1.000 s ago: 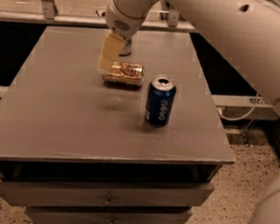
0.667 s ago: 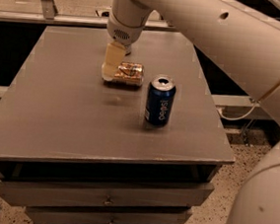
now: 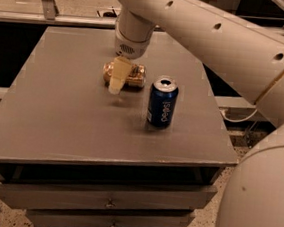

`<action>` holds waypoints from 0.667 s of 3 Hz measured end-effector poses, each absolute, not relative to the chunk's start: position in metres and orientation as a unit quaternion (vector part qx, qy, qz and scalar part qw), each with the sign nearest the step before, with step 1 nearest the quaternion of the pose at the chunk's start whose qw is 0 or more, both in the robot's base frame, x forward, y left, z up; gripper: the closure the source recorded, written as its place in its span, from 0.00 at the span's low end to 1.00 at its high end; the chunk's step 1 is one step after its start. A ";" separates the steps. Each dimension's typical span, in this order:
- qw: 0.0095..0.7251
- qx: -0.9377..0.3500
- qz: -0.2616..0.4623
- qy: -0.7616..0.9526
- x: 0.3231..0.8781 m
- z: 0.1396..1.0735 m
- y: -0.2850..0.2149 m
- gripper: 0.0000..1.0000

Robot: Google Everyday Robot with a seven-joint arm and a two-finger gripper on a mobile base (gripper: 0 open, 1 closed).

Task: Pick orange can

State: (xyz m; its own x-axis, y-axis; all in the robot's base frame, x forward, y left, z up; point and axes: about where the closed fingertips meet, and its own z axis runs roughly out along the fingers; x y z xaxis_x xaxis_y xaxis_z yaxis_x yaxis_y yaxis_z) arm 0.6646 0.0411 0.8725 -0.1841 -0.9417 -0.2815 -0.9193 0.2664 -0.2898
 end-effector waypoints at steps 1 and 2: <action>0.189 -0.600 -0.004 0.778 0.664 0.857 0.041 0.01; 0.182 -0.597 0.023 0.781 0.664 0.850 0.045 0.31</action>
Offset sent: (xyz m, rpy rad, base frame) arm 0.0012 0.0047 -0.0245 0.0843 0.1337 -0.0107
